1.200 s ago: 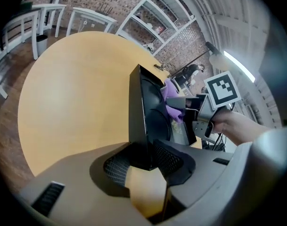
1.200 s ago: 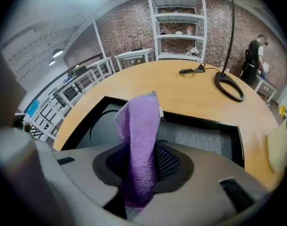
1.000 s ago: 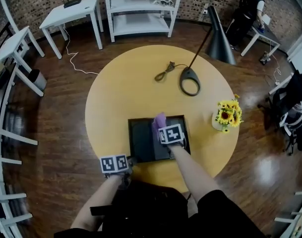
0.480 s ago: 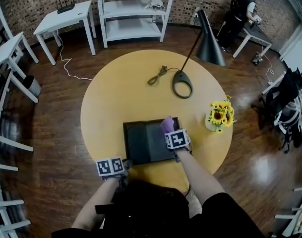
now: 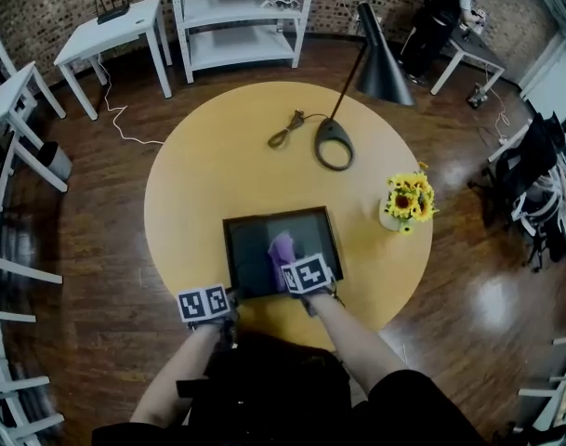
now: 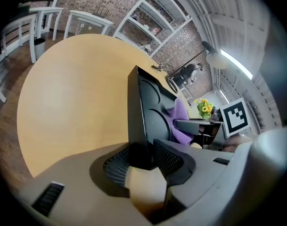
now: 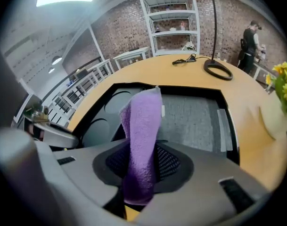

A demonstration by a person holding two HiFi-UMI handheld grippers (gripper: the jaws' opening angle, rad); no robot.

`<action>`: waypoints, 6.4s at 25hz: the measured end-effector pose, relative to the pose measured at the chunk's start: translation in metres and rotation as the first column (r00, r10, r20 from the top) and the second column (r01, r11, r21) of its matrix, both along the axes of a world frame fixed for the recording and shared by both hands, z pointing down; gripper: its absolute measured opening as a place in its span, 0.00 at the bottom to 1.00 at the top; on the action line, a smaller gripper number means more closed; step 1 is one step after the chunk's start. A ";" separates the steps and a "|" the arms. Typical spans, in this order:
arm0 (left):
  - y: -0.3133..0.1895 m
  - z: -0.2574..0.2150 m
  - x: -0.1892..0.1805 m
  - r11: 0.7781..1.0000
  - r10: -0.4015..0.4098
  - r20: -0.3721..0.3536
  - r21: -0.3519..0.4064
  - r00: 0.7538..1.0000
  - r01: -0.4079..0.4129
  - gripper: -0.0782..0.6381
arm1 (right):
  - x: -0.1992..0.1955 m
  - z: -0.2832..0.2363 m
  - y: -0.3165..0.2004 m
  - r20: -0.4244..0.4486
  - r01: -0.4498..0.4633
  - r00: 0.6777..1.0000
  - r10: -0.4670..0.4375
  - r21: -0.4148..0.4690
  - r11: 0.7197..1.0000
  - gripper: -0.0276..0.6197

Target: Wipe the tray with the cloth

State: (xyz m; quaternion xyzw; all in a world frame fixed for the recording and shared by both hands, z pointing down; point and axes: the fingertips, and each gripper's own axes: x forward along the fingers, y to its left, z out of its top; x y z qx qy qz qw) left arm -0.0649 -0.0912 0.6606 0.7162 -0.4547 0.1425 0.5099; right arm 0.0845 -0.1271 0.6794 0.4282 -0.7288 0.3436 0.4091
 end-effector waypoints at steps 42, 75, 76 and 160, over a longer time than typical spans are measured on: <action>-0.004 -0.001 0.007 0.999 0.038 0.039 0.028 0.999 -0.039 0.31 | 0.048 -0.035 -0.014 -0.051 -0.065 0.996 0.071 0.111 0.992 0.23; -0.002 -0.002 0.009 1.000 -0.008 0.000 -0.001 1.000 0.008 0.31 | -0.045 -0.025 -0.077 0.110 0.025 0.993 -0.029 0.038 0.999 0.23; -0.003 -0.002 0.009 1.000 -0.008 -0.002 -0.003 1.000 0.008 0.31 | -0.041 -0.025 -0.077 0.102 0.027 0.994 -0.031 0.042 0.999 0.23; -0.020 -0.054 0.032 0.980 -0.068 -0.100 0.178 0.993 0.085 0.25 | 0.081 -0.060 0.027 0.093 -0.101 0.992 0.081 0.224 0.969 0.23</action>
